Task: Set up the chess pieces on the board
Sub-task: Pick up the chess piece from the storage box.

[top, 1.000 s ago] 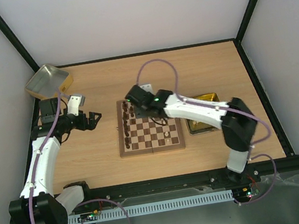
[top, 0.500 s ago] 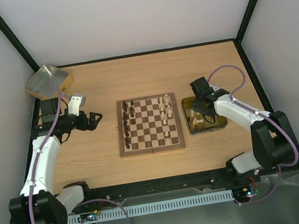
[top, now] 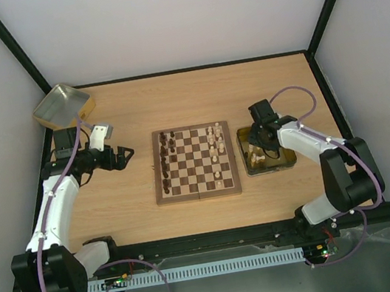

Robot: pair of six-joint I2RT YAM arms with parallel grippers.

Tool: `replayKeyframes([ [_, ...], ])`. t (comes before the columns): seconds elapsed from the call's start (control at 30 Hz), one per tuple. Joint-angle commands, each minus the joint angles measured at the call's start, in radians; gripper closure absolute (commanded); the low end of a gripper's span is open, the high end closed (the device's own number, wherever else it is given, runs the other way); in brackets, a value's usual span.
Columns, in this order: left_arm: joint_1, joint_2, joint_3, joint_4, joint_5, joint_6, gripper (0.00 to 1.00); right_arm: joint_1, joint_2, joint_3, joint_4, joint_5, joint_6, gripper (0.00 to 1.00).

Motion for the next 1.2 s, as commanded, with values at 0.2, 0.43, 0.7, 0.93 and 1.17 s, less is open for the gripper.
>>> replayKeyframes([
  [0.2,-0.006,0.007,-0.011,-0.009,0.019,0.012,0.01,-0.007,0.028,-0.038,0.031,0.004,-0.018,0.75],
  [0.43,-0.007,0.008,-0.011,-0.009,0.019,0.010,0.01,-0.008,0.039,-0.028,0.023,0.012,-0.031,0.84],
  [0.7,-0.010,0.014,-0.011,-0.007,0.019,0.009,0.01,-0.008,0.022,0.022,-0.036,0.040,-0.047,0.91],
  [0.93,-0.012,0.012,-0.012,-0.008,0.019,0.009,0.01,-0.009,-0.045,0.037,-0.091,0.076,-0.058,0.91],
  [1.17,-0.014,0.011,-0.012,-0.008,0.018,0.011,0.01,-0.002,-0.128,0.072,-0.160,0.095,-0.059,0.91],
])
